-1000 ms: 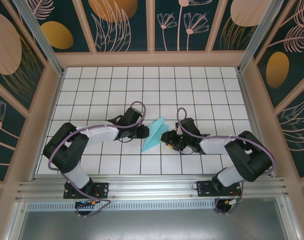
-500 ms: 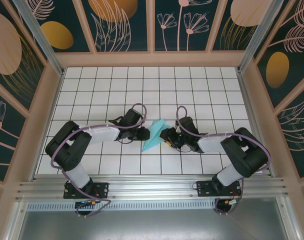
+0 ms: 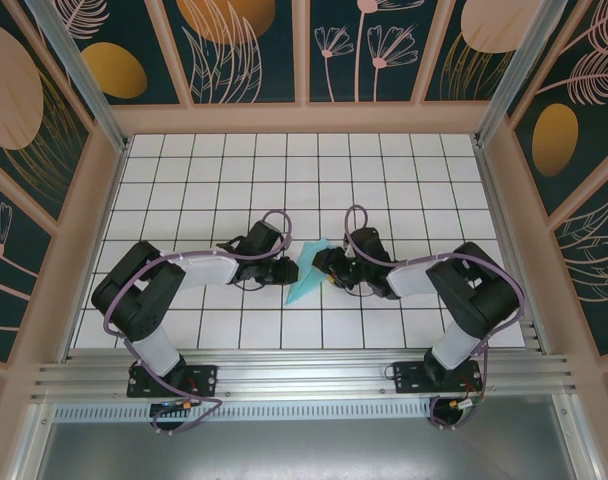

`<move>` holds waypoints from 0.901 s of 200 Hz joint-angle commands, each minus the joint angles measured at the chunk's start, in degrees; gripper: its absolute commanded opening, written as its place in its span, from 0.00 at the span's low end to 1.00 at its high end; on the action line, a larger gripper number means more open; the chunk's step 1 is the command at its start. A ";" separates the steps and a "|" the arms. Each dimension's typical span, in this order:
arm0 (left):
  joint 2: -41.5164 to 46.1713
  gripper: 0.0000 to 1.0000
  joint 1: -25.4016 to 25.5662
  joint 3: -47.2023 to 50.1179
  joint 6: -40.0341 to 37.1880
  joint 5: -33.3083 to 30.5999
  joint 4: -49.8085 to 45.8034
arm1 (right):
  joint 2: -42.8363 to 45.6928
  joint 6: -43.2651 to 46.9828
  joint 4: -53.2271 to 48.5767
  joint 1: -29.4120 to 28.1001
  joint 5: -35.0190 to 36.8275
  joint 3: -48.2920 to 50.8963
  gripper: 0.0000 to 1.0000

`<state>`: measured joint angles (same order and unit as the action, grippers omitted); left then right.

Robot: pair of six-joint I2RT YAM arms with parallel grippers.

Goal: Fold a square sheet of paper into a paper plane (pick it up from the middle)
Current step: Turn over the paper at the center of the table.

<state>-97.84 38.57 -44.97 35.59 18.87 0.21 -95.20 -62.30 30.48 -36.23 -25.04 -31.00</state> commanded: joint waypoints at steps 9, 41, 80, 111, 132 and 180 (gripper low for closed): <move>-1.57 0.25 0.15 1.35 0.96 0.55 0.72 | -1.38 2.08 2.17 -1.01 -0.83 -2.82 0.45; -1.21 0.24 0.19 2.19 1.76 1.51 2.25 | -3.82 7.00 0.02 -1.34 -2.14 -5.61 0.43; -0.79 0.24 0.19 2.47 2.59 1.69 2.93 | -5.97 7.52 -0.84 -2.10 -1.26 -6.75 0.39; -0.69 0.24 0.17 2.61 3.19 1.79 3.48 | -6.40 7.98 -1.69 -2.62 -0.73 -7.66 0.32; 1.37 0.25 0.17 2.99 3.54 1.70 3.83 | -6.08 9.08 -3.37 -2.62 -0.47 -8.35 0.22; 9.15 0.31 0.12 5.01 5.34 -3.53 4.39 | -1.07 15.68 -18.95 -3.00 6.22 -12.88 0.06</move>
<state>-94.45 38.41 -41.41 38.98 18.76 3.22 -100.86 -51.86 22.70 -38.41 -24.86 -40.62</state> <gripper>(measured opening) 0.293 0.090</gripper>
